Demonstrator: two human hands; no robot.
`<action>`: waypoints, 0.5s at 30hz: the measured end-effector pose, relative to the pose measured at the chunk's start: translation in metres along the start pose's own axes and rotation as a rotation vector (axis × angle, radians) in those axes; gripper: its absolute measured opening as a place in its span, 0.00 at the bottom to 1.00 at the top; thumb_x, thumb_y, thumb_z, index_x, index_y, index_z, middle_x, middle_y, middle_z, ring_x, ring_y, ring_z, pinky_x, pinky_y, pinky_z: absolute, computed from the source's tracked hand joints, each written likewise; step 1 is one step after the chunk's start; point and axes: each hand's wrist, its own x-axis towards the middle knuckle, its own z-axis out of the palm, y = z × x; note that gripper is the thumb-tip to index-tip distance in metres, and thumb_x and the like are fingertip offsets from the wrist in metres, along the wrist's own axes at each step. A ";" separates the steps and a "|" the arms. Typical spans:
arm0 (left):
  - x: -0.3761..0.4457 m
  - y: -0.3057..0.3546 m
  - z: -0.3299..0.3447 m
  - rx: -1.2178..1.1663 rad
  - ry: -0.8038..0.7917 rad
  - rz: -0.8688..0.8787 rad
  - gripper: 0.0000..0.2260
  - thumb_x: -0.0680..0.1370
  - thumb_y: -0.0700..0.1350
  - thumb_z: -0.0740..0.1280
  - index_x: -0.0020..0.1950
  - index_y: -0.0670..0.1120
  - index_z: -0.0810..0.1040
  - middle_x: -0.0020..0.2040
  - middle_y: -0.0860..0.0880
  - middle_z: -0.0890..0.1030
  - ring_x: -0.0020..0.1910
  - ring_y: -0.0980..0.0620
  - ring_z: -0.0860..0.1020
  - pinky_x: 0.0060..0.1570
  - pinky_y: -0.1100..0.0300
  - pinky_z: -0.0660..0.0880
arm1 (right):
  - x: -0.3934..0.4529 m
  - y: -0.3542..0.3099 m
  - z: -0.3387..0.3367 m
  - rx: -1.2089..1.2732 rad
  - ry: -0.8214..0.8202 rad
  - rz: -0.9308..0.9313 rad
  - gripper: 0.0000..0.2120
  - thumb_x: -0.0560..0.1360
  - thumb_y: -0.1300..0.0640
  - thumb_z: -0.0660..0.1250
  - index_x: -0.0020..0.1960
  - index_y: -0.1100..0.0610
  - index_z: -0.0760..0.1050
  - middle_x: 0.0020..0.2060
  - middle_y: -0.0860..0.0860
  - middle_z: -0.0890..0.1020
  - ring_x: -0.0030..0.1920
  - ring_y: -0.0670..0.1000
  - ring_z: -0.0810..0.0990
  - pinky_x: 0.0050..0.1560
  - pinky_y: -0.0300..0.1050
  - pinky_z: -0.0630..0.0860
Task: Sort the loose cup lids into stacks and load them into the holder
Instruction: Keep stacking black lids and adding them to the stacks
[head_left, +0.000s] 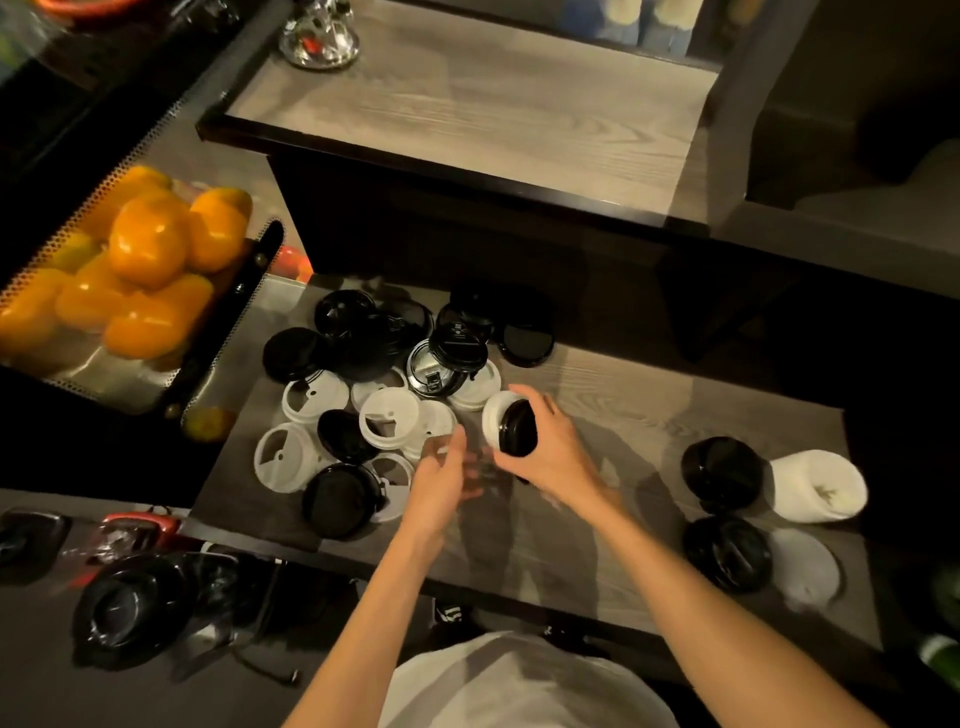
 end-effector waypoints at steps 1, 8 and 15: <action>0.001 0.003 0.003 -0.056 -0.044 -0.035 0.17 0.84 0.59 0.60 0.62 0.48 0.76 0.47 0.47 0.87 0.47 0.50 0.86 0.53 0.46 0.83 | -0.010 -0.006 -0.008 0.015 -0.053 -0.043 0.41 0.69 0.50 0.80 0.77 0.44 0.63 0.70 0.46 0.71 0.67 0.50 0.72 0.66 0.51 0.74; -0.005 0.010 0.024 -0.531 -0.399 -0.208 0.21 0.84 0.58 0.58 0.71 0.48 0.76 0.65 0.40 0.81 0.64 0.44 0.81 0.60 0.48 0.78 | -0.061 -0.020 -0.033 0.048 -0.084 -0.118 0.55 0.60 0.43 0.86 0.76 0.44 0.55 0.76 0.43 0.60 0.69 0.39 0.65 0.67 0.36 0.66; -0.013 -0.007 0.059 -0.536 -0.562 -0.317 0.19 0.81 0.54 0.64 0.65 0.43 0.81 0.63 0.40 0.82 0.60 0.43 0.83 0.49 0.51 0.83 | -0.085 0.003 -0.061 0.040 -0.011 -0.053 0.51 0.62 0.37 0.82 0.78 0.42 0.59 0.76 0.39 0.58 0.70 0.38 0.62 0.69 0.40 0.65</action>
